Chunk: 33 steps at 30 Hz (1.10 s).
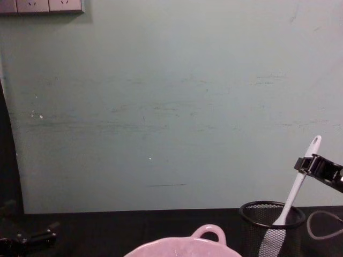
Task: Use the one hand to pick up the spoon and stir the clear water in the bowl.
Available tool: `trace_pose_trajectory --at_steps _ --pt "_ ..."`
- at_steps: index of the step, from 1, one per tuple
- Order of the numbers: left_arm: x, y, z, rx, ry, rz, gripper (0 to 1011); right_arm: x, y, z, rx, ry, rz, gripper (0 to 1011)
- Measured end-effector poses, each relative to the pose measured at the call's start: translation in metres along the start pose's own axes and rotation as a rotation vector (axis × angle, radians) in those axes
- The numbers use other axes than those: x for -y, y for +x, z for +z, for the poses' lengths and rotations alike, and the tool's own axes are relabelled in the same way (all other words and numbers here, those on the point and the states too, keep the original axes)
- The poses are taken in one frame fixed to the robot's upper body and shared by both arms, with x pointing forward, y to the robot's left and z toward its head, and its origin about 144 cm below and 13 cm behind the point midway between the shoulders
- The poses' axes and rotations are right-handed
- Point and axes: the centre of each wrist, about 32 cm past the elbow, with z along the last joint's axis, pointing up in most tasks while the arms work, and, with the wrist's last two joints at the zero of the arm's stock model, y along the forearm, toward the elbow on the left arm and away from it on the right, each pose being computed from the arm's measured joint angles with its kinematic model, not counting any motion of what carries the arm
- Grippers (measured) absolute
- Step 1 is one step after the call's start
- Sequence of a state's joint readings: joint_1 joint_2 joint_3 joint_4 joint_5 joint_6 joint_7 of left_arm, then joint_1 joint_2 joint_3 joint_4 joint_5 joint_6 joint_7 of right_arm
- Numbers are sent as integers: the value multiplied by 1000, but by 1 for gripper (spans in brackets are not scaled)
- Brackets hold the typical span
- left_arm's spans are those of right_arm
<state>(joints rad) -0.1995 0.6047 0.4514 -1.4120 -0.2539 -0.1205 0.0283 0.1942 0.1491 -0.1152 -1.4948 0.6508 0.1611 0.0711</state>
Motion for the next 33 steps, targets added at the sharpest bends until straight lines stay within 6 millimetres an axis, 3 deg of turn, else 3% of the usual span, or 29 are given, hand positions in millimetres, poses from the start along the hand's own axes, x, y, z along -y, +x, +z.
trace_pose_trajectory --at_steps 30,33 --pt "0 0 0 0 0 0 1011 2 5 -8 -8 -32 -16 123" --pt "0 0 0 0 0 0 1011 2 4 -8 -8 -32 -15 185"
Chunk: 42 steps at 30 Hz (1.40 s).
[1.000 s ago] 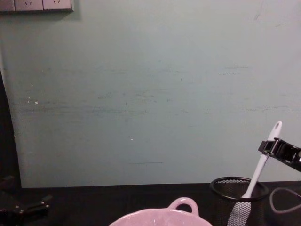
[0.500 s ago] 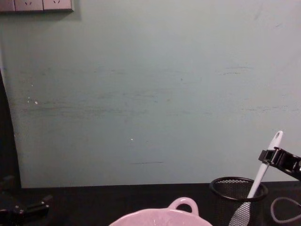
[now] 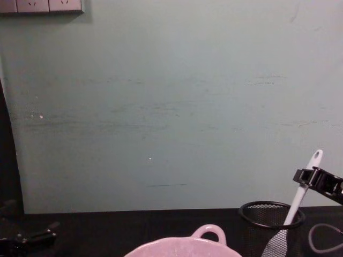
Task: Use the one hand to pick up the spoon and stir the clear water in the bowl.
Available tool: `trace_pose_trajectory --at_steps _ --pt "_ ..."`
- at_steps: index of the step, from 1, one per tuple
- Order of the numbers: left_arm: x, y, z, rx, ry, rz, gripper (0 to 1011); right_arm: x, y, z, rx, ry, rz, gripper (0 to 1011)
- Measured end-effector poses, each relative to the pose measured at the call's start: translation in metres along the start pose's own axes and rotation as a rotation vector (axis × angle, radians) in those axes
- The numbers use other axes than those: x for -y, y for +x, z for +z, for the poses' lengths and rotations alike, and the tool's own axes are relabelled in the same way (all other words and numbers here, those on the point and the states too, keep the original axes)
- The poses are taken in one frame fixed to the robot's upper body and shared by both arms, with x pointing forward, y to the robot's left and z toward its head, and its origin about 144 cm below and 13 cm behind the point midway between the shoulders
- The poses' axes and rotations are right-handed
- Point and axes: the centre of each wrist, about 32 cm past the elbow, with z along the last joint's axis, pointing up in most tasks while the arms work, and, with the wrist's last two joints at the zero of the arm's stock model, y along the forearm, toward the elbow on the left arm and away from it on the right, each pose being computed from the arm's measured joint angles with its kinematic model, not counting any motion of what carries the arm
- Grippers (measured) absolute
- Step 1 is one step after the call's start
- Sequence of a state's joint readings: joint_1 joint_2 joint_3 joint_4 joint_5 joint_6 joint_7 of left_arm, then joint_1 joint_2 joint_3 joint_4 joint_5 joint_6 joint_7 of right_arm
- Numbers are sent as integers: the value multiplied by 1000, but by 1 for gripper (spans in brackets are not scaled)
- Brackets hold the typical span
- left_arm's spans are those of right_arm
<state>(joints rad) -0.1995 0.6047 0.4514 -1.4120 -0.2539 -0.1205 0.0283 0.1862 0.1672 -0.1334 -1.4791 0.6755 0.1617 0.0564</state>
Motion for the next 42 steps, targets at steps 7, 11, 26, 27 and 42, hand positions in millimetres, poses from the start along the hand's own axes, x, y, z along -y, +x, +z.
trace_pose_trajectory --at_steps 7,11,26,27,42 --pt "0 0 0 0 0 0 1011 0 0 0 0 1 1 396" --pt "0 0 0 0 0 0 1011 0 0 0 0 1 1 514" --pt "0 0 0 0 0 0 1011 7 -6 4 88 -18 -2 974" --pt "0 0 0 0 0 0 1011 7 -7 5 95 -21 -5 1002" --pt "0 0 0 0 0 0 1011 37 1 27 186 -59 -55 1004"
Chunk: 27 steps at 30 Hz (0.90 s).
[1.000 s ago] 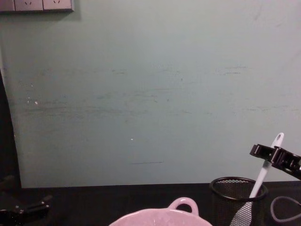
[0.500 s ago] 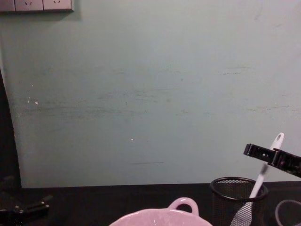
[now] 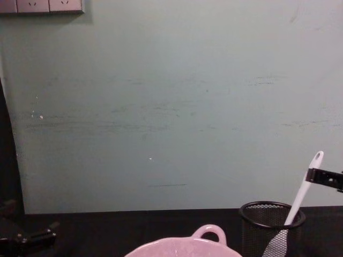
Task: Use the one hand to pick up the spoon and stir the clear water in the bowl.
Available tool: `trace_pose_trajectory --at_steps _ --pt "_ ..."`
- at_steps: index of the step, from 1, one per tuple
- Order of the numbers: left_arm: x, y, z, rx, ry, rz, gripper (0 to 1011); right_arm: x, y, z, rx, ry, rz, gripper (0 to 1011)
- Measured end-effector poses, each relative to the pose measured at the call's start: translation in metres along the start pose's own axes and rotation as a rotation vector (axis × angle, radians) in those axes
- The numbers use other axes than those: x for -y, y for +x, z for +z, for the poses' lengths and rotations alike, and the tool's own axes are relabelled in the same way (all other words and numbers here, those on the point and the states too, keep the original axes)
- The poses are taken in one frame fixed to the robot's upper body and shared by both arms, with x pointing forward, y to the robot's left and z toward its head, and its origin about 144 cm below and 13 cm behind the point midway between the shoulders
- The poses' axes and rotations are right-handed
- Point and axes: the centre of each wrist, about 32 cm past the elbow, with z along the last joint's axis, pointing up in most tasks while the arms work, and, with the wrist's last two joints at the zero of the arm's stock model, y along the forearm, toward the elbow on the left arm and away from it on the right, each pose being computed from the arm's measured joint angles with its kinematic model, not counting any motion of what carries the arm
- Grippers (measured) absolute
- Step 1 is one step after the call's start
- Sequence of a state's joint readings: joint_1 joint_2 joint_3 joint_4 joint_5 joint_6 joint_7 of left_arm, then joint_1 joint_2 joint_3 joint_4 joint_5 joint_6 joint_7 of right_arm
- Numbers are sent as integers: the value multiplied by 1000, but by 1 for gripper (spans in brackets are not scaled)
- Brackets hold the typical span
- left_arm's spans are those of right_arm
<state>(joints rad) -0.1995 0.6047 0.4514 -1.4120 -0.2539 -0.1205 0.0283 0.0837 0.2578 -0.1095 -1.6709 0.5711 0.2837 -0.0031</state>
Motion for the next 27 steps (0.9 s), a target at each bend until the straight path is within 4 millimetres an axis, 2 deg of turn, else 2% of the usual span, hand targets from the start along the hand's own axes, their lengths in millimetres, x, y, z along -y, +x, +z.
trace_pose_trajectory --at_steps 8,13,20,27 --pt "0 0 0 0 0 0 1011 22 8 9 107 -4 -8 1004" --pt "0 0 0 0 0 0 1011 33 20 16 200 25 -12 1004" --pt "0 0 0 0 0 0 1011 30 39 18 274 43 -16 1004" --pt "0 0 0 0 0 0 1011 21 60 11 338 52 -37 1004"
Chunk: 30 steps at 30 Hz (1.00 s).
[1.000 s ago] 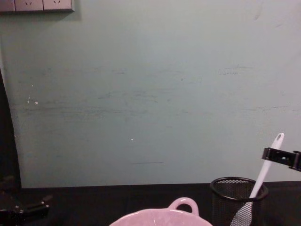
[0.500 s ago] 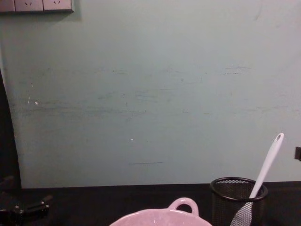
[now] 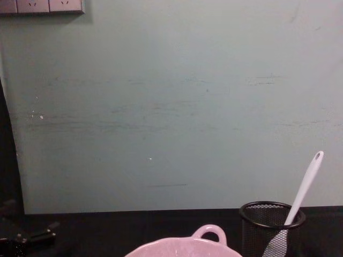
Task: Use the one hand to pick up the spoon and stir the clear water in the bowl.
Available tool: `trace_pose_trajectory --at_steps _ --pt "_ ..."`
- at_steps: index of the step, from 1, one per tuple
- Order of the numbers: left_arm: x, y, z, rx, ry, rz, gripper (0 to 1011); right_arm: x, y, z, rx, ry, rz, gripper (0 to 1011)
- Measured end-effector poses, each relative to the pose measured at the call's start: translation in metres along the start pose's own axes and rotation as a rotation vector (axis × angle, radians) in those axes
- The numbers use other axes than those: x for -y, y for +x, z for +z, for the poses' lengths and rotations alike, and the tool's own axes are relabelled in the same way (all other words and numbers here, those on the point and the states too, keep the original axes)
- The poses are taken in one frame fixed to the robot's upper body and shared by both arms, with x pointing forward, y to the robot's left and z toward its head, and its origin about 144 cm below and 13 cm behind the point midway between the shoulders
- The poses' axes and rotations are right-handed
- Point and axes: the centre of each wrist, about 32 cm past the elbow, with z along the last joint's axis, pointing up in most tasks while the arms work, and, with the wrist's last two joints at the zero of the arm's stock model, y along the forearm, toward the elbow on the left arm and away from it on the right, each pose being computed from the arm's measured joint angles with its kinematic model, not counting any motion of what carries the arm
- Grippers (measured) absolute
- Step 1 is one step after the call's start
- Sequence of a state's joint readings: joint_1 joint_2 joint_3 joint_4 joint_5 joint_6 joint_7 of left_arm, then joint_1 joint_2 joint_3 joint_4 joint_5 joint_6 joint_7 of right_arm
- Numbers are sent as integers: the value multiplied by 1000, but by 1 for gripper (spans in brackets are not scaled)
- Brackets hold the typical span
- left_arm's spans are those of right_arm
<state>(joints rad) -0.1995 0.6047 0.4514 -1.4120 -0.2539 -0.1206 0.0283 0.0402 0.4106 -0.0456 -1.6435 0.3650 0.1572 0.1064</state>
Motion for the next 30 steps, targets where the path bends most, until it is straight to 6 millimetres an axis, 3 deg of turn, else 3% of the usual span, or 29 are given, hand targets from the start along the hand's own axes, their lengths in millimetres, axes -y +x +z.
trace_pose_trajectory --at_steps 11,30 --pt "0 0 0 0 0 0 1011 -14 3 -23 3 -38 -37 1004" --pt "0 0 0 0 0 0 1011 -13 3 -22 8 -36 -36 1004"
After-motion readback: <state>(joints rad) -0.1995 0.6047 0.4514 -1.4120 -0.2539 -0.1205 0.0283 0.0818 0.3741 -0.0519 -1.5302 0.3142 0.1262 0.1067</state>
